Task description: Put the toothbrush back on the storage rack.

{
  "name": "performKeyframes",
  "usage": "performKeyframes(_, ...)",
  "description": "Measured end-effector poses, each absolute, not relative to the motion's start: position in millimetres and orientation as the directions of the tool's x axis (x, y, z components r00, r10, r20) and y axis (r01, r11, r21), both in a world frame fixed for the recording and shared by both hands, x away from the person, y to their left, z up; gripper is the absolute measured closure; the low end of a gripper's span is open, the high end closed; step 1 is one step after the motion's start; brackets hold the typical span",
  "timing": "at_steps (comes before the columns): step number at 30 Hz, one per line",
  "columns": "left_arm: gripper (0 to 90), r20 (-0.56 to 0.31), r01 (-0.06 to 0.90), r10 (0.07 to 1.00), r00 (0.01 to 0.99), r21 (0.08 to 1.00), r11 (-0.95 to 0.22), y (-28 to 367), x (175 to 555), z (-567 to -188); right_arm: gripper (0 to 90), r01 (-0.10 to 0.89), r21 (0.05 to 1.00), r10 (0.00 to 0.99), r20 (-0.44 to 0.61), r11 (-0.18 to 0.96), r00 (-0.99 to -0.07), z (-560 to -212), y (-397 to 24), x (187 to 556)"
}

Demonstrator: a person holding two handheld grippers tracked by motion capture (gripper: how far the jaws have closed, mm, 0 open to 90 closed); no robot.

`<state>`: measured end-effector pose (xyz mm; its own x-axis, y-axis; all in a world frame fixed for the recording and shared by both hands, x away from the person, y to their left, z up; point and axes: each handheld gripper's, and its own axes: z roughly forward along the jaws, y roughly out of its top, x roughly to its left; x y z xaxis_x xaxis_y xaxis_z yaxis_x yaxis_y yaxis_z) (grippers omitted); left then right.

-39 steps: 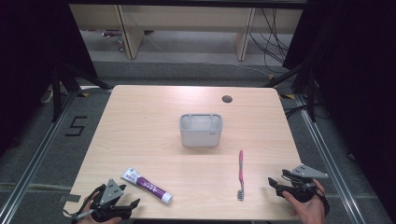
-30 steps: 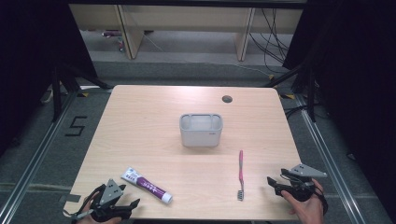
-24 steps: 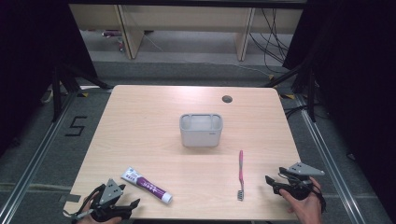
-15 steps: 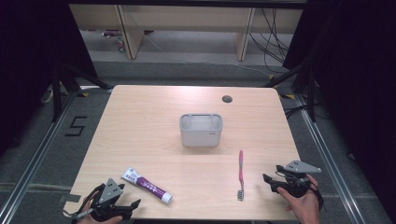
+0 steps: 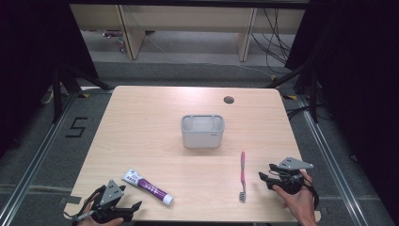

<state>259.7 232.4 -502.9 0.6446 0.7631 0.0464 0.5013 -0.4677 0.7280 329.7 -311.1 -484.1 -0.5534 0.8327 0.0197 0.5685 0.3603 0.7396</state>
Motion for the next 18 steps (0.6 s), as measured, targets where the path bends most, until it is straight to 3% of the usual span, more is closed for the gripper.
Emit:
performKeyframes(5, 19.7, 0.043, 0.503, 0.763, 0.644, 0.728, -0.466, 232.2, 259.5, -503.4, 46.8, 0.546, 0.745, 0.813, 0.009, 0.383, -0.583, -483.0, -307.0, 335.0)
performKeyframes(6, 19.7, 0.044, 0.502, 0.762, 0.646, 0.728, -0.467, 232.4, 259.6, -503.2, 51.5, 0.527, 0.754, 0.805, -0.006, 0.393, -0.593, -482.2, -306.1, 338.7)
performKeyframes(7, 19.8, 0.053, 0.499, 0.758, 0.651, 0.722, -0.479, 233.3, 260.0, -502.8, 53.1, 0.547, 0.750, 0.808, 0.029, 0.372, -0.589, -482.5, -304.2, 338.4)
performKeyframes(9, 19.9, 0.044, 0.501, 0.763, 0.645, 0.729, -0.466, 232.5, 259.8, -503.5, 54.8, 0.522, 0.759, 0.799, 0.002, 0.391, -0.602, -482.3, -305.4, 341.4)
performKeyframes(11, 19.9, 0.048, 0.503, 0.762, 0.645, 0.725, -0.471, 232.2, 259.6, -502.9, 64.9, 0.532, 0.755, 0.800, 0.017, 0.383, -0.600, -481.2, -303.0, 344.5)
performKeyframes(18, 20.1, 0.067, 0.486, 0.751, 0.657, 0.724, -0.490, 233.4, 260.5, -503.3, 77.5, 0.505, 0.761, 0.784, -0.008, 0.407, -0.620, -477.3, -297.7, 351.9)
